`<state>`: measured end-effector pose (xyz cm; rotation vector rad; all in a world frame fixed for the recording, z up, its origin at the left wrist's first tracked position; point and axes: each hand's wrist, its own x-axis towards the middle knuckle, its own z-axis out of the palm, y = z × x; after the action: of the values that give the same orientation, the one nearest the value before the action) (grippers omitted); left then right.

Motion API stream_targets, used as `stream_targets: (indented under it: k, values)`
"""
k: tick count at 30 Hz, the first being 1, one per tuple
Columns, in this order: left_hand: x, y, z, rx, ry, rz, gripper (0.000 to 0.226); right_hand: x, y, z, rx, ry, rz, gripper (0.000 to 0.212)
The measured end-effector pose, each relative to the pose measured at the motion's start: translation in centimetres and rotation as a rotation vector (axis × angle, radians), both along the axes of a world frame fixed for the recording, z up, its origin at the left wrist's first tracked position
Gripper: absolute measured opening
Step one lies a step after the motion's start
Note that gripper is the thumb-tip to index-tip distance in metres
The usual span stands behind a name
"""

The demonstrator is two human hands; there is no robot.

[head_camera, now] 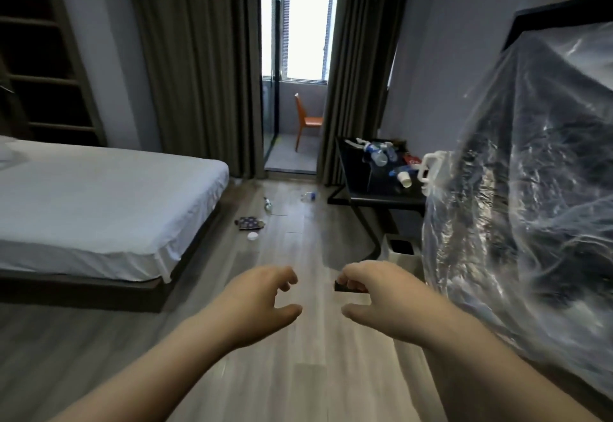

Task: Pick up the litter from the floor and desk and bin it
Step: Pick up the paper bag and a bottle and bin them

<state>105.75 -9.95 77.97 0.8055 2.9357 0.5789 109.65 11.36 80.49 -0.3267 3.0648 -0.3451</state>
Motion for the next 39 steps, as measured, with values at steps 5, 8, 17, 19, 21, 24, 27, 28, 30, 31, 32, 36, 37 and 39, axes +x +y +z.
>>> stream_targets:
  k: [5,8,17,19,21,24,27,28,30,31,32,36,37,39]
  values:
    - [-8.1,-0.8,-0.9,0.025,-0.046,0.059,0.044,-9.3,-0.4,-0.9,-0.015,-0.05,0.039,0.043]
    - [-13.6,-2.0,-1.6,0.023,-0.052,0.089,0.044,-15.4,-1.2,-1.5,-0.01,-0.058,0.062,0.043]
    - [-32.3,-7.0,-2.6,0.031,-0.083,0.108,0.042,-34.1,-5.7,-2.4,-0.029,-0.12,0.04,0.042]
    - [-36.7,-8.2,-2.4,0.027,-0.087,0.105,0.042,-38.0,-6.6,-2.3,-0.025,-0.12,0.029,0.042]
    - [-40.8,-8.8,-2.6,0.027,-0.081,0.103,0.042,-41.8,-7.3,-2.7,-0.018,-0.123,0.021,0.042]
    - [-45.9,-9.1,-3.7,0.032,-0.125,0.098,0.041,-46.8,-7.7,-3.4,-0.024,-0.171,0.006,0.042]
    - [-51.0,-9.3,-5.2,0.03,-0.169,0.089,0.04,-52.0,-7.6,-4.3,-0.026,-0.2,-0.003,0.043]
    - [-52.9,-9.4,-5.7,0.027,-0.171,0.088,0.04,-54.0,-7.5,-4.7,-0.026,-0.203,-0.004,0.043]
    - [-56.9,-9.4,-6.6,0.026,-0.174,0.098,0.041,-58.3,-7.3,-5.6,-0.024,-0.204,0.001,0.044]
    - [-58.9,-9.4,-7.0,0.029,-0.174,0.107,0.042,-60.4,-7.3,-6.1,-0.026,-0.209,0.007,0.044]
    - [-61.0,-9.4,-7.4,0.031,-0.174,0.119,0.042,-62.5,-7.1,-6.6,-0.032,-0.216,0.011,0.044]
    - [-69.8,-8.9,-7.8,0.02,-0.182,0.157,0.043,-71.5,-6.0,-7.7,-0.067,-0.212,0.014,0.045]
    - [-71.9,-8.7,-7.7,0.017,-0.184,0.165,0.043,-73.7,-5.7,-7.7,-0.07,-0.213,0.017,0.045]
    - [-75.9,-8.4,-7.6,0.017,-0.176,0.183,0.043,-78.1,-5.0,-7.7,-0.06,-0.215,0.028,0.044]
